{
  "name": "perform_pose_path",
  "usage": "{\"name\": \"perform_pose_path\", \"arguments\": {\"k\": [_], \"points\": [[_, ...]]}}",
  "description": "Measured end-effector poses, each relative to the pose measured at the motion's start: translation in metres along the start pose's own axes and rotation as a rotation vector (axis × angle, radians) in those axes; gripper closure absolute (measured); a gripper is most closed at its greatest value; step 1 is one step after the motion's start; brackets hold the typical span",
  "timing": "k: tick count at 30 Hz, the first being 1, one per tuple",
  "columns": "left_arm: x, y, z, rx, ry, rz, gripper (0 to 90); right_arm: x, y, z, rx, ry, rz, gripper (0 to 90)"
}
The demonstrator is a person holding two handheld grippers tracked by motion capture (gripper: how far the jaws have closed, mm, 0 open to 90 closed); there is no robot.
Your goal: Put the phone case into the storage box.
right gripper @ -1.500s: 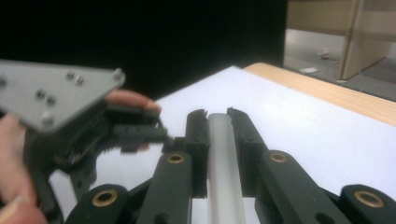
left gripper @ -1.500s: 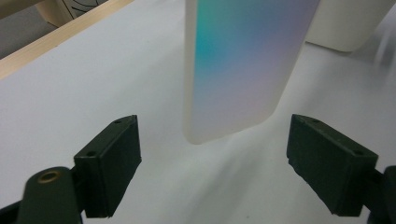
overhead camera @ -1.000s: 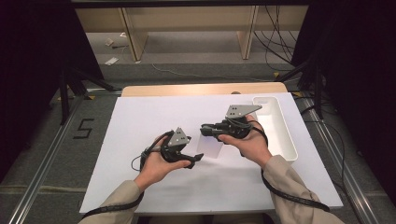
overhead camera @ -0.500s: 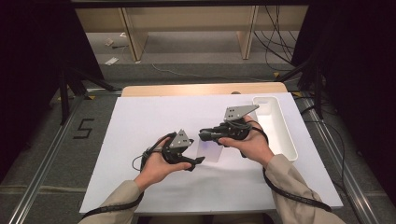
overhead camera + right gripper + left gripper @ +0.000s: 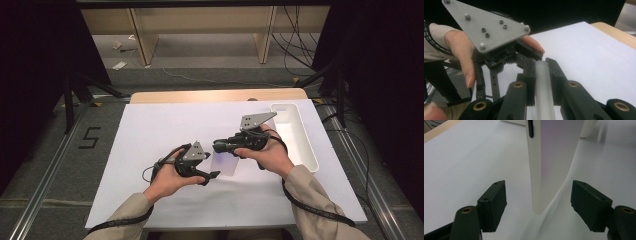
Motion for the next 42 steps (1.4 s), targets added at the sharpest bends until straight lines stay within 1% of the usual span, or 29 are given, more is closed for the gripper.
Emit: {"name": "perform_pose_path", "arguments": {"k": [2,6,11,16,18,21,26,27,29,32,35,39,41,42], "points": [[0.000,0.000,0.000,-0.001,-0.006,0.013,31.6,0.000,0.000,0.000,0.000,-0.001,-0.003,80.0],[-0.001,-0.001,0.002,0.002,-0.005,0.023,33.2,-0.001,-0.001,0.000,-0.003,-0.003,-0.010,80.0],[0.000,-0.002,0.003,-0.001,-0.020,0.040,35.7,-0.002,-0.002,0.001,-0.002,-0.003,-0.023,80.0],[0.001,-0.003,0.004,-0.003,-0.024,0.055,40.8,-0.004,-0.004,0.001,0.000,-0.002,-0.034,80.0],[0.001,-0.002,0.004,-0.004,-0.024,0.065,43.3,-0.004,-0.004,0.001,0.001,-0.003,-0.038,80.0],[0.002,-0.003,0.003,0.004,-0.007,0.097,47.2,-0.004,-0.004,0.001,0.001,0.001,-0.043,80.0],[0.003,-0.003,0.004,0.000,-0.017,0.124,56.8,-0.005,-0.004,0.001,0.005,0.006,-0.052,80.0],[0.003,-0.003,0.004,-0.003,-0.024,0.133,59.1,-0.006,-0.004,0.000,0.005,0.003,-0.056,80.0],[0.004,-0.002,0.004,-0.004,-0.027,0.130,62.9,-0.006,-0.005,0.000,0.004,0.006,-0.063,80.0],[0.003,-0.001,0.004,0.000,-0.024,0.141,66.8,-0.007,-0.005,0.000,0.007,0.014,-0.073,80.0],[0.002,0.001,0.003,-0.005,-0.030,0.149,69.8,-0.009,-0.005,0.000,0.010,0.023,-0.087,79.9],[0.001,0.004,0.002,-0.006,-0.036,0.157,76.2,-0.011,-0.004,-0.002,0.011,0.044,-0.105,77.3],[0.002,0.006,0.001,-0.008,-0.039,0.172,77.6,-0.012,-0.003,-0.003,0.013,0.052,-0.114,76.8],[0.002,0.006,0.001,-0.009,-0.045,0.180,78.4,-0.012,-0.003,-0.003,0.018,0.064,-0.119,76.3]]}}
Point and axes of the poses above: each handheld gripper's, and its own axes: y roughly backward along the jaws, z roughly out of its underside, x roughly to its right, the point moved 5 cm from there along -y, roughly forward along the jaws, and after that the axes turned 2 degrees about x, right-handed, at the moved point
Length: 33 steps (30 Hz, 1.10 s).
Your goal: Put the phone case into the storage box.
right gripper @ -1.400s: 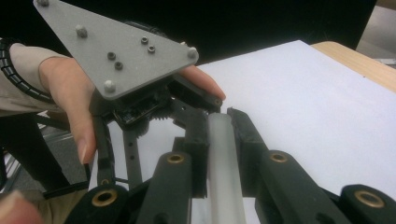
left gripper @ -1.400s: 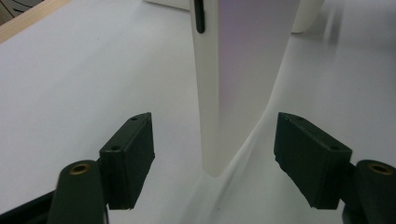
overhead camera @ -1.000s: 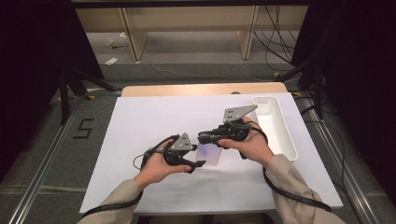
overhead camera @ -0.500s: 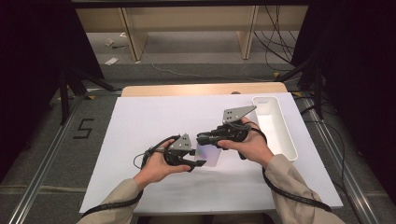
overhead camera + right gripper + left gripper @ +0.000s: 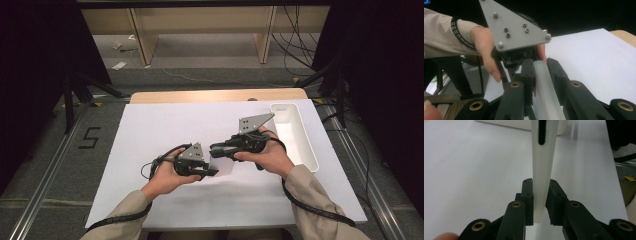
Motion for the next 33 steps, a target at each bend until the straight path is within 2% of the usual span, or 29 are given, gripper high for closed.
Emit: {"name": "perform_pose_path", "arguments": {"k": [2,5,8,10,13,17,20,27,29,33], "points": [[0.002,0.000,0.000,0.003,0.001,0.017,80.2,-0.001,0.000,0.000,-0.004,0.027,-0.009,72.2],[0.003,0.000,-0.002,0.000,0.008,0.016,80.5,-0.001,0.002,-0.001,-0.002,0.063,0.012,64.8],[0.003,0.001,-0.002,-0.010,0.010,0.004,80.6,0.001,0.004,-0.002,0.013,0.079,0.047,50.0],[0.003,0.002,-0.003,-0.012,0.019,-0.008,80.6,0.004,0.005,-0.004,0.035,0.071,0.081,36.2],[0.000,0.003,-0.003,-0.016,0.041,-0.051,80.5,0.008,0.008,-0.004,0.059,0.050,0.125,28.2],[-0.006,0.007,-0.004,-0.018,0.084,-0.125,80.5,0.016,0.013,-0.006,0.116,0.006,0.190,23.5],[-0.011,0.010,-0.003,-0.013,0.134,-0.178,80.5,0.022,0.019,-0.006,0.157,-0.030,0.234,21.4],[-0.022,0.020,-0.004,0.020,0.245,-0.326,80.4,0.034,0.026,0.000,0.190,-0.092,0.346,20.2],[-0.024,0.023,-0.004,0.030,0.274,-0.357,80.4,0.037,0.027,0.002,0.200,-0.108,0.382,21.1],[-0.029,0.027,-0.002,0.038,0.327,-0.394,80.4,0.043,0.030,0.006,0.222,-0.122,0.464,19.9]]}}
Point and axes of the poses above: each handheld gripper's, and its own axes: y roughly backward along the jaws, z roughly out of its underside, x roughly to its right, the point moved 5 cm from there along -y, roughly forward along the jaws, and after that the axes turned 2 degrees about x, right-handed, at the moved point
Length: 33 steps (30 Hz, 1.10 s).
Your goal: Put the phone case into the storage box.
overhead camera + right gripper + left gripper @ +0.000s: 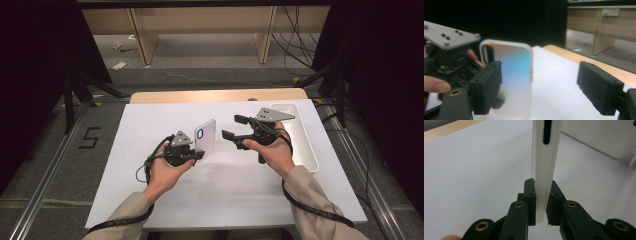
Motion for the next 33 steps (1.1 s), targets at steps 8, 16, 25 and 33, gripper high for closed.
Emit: {"name": "perform_pose_path", "arguments": {"k": [8,16,25,33], "points": [[-0.004,0.000,0.001,-0.005,0.027,-0.022,80.4,0.005,0.001,0.003,0.025,-0.030,0.072,17.1],[-0.003,-0.001,0.000,0.003,0.041,-0.022,80.4,0.001,-0.001,0.003,0.043,-0.047,0.093,15.7],[0.003,-0.005,-0.002,0.000,0.040,-0.021,80.4,-0.016,-0.011,0.001,0.062,-0.049,0.076,12.9],[0.007,-0.008,-0.003,-0.004,0.033,-0.018,80.4,-0.023,-0.019,0.005,0.059,-0.057,0.073,10.5]]}}
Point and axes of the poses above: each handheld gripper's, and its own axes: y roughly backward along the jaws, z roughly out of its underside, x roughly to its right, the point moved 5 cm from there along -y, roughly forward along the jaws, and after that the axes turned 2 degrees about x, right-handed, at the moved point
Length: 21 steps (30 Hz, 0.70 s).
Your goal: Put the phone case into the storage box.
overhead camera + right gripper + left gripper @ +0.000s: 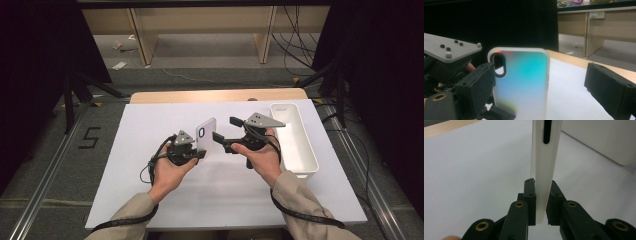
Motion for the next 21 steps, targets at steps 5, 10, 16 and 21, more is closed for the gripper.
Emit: {"name": "perform_pose_path", "arguments": {"k": [5,10,16,21], "points": [[0.005,-0.003,0.000,-0.002,-0.009,0.004,80.4,-0.003,-0.003,0.001,-0.003,-0.005,0.007,10.0],[0.009,-0.005,-0.001,-0.008,-0.016,0.011,80.5,-0.005,-0.006,0.003,-0.004,-0.018,0.004,9.7],[0.015,-0.010,-0.003,-0.003,-0.023,0.022,80.5,-0.008,-0.010,0.005,-0.003,-0.030,-0.006,9.5],[0.020,-0.012,-0.003,-0.005,-0.030,0.028,80.5,-0.009,-0.012,0.006,-0.005,-0.030,-0.008,9.4]]}}
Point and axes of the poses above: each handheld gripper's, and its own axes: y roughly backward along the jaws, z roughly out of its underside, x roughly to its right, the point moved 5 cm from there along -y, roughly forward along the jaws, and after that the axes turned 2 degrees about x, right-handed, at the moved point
